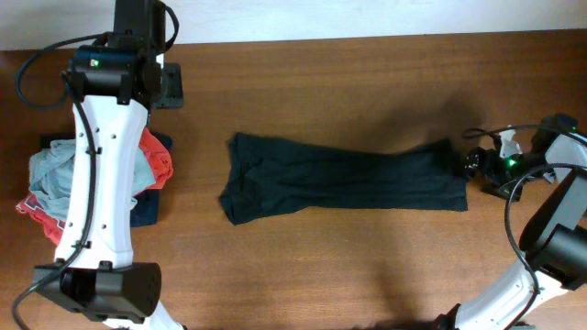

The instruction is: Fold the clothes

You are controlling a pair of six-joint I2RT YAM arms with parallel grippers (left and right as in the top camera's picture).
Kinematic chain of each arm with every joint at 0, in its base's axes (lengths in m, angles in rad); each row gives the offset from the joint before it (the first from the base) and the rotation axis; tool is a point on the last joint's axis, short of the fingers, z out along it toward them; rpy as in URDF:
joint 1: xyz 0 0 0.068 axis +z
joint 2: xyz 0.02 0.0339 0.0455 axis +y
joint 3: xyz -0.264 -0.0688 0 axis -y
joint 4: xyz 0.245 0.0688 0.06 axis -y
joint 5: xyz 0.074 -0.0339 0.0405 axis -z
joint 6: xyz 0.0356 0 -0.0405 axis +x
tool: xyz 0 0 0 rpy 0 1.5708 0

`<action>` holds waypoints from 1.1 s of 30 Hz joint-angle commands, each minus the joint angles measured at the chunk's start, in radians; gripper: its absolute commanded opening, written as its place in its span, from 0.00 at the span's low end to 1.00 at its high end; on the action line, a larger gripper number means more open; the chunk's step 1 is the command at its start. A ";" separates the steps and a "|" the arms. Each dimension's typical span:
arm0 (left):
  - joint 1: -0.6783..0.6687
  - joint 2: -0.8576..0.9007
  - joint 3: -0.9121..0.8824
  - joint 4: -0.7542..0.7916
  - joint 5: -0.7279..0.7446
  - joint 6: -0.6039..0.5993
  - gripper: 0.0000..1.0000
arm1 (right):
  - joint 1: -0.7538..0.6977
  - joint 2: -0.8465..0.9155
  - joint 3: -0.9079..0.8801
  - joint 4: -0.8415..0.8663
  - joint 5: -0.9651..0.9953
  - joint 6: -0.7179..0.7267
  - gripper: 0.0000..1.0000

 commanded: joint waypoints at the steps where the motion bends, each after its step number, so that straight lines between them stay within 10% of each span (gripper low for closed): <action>1: 0.004 0.000 0.002 -0.001 -0.013 -0.013 0.55 | 0.037 0.063 0.002 0.006 -0.048 -0.034 0.93; 21: 0.004 0.000 0.002 -0.015 -0.014 -0.012 0.56 | 0.100 0.045 0.004 0.006 -0.024 0.056 0.06; 33: 0.004 -0.001 0.002 -0.017 -0.014 -0.004 0.61 | 0.100 -0.192 0.145 -0.080 0.253 0.222 0.04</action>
